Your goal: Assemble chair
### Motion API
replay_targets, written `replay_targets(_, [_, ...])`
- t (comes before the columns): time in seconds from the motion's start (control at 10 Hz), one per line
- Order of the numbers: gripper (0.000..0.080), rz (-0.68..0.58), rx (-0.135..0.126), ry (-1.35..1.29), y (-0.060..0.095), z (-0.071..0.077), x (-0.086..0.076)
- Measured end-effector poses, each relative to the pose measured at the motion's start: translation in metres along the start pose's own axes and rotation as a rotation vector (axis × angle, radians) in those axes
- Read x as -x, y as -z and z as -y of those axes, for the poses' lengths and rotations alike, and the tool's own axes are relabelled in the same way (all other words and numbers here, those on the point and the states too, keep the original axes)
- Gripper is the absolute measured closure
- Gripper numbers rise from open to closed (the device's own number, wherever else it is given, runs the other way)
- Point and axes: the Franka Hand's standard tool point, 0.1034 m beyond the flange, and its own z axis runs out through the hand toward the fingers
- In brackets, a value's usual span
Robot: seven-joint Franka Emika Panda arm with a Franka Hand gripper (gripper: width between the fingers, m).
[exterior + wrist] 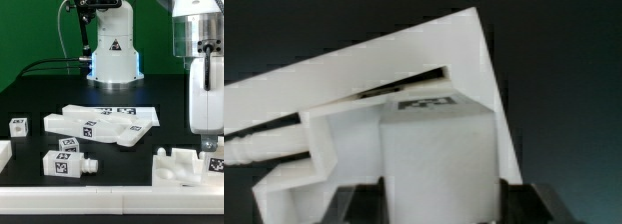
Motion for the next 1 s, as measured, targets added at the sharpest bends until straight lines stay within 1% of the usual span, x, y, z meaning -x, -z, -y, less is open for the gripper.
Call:
replay_targets(0.1, [0.0406, 0.000, 0.001, 0.009, -0.001, -0.001, 0.000])
replay_targets(0.2, [0.0406, 0.000, 0.001, 0.014, -0.001, -0.001, 0.001])
replay_targets(0.3, [0.0218, 0.001, 0.000, 0.030, 0.000, -0.001, 0.002])
replay_targets(0.4, [0.0169, 0.010, -0.006, 0.075, 0.006, -0.001, -0.001])
replay_targets(0.5, [0.0169, 0.023, -0.013, 0.115, 0.016, 0.000, -0.007])
replay_targets(0.6, [0.0152, 0.035, -0.025, 0.132, 0.027, 0.002, -0.014])
replay_targets(1.0, [0.0151, 0.032, -0.019, 0.139, 0.023, -0.001, -0.012])
